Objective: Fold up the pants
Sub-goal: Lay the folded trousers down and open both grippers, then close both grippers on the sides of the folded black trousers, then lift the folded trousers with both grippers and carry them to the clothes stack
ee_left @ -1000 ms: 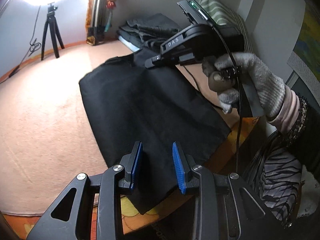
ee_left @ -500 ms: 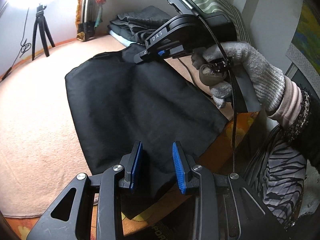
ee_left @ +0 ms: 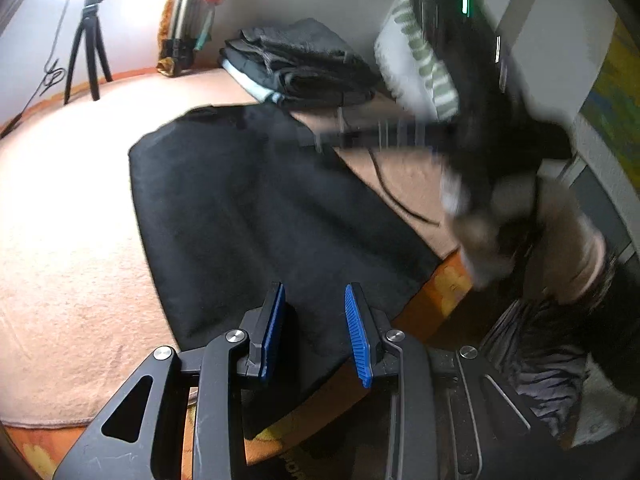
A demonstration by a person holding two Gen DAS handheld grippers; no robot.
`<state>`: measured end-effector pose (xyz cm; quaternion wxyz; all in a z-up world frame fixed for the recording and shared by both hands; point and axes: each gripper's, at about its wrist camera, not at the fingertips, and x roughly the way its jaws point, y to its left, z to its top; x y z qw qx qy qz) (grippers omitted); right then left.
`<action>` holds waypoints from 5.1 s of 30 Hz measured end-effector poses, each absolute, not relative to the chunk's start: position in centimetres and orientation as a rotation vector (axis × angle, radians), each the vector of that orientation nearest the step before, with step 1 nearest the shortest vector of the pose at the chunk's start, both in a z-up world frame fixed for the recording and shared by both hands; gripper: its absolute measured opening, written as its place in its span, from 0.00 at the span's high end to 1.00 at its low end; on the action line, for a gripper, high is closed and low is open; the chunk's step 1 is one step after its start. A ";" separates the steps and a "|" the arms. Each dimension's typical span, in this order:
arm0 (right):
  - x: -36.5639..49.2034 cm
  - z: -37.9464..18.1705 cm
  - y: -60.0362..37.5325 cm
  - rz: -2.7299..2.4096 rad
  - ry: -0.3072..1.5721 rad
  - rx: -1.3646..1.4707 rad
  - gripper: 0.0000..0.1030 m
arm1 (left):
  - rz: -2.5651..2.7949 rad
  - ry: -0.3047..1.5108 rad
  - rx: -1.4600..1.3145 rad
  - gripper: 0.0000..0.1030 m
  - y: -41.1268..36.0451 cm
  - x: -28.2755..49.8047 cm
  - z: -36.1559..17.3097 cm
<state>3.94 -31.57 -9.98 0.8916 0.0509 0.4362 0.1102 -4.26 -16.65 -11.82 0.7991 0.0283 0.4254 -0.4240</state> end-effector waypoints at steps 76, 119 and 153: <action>5.3 -15.2 -38.3 0.350 1.018 0.488 0.69 | -0.768 1.032 -0.194 0.66 -16.0 5.3 -15.0; 2.1 -5.8 -36.2 0.265 0.733 0.268 0.92 | -0.865 0.690 -0.089 0.83 -19.3 2.8 -5.6; 8.7 4.3 -50.1 0.074 0.545 0.217 0.93 | -0.992 0.515 -0.003 0.83 -35.1 12.9 1.9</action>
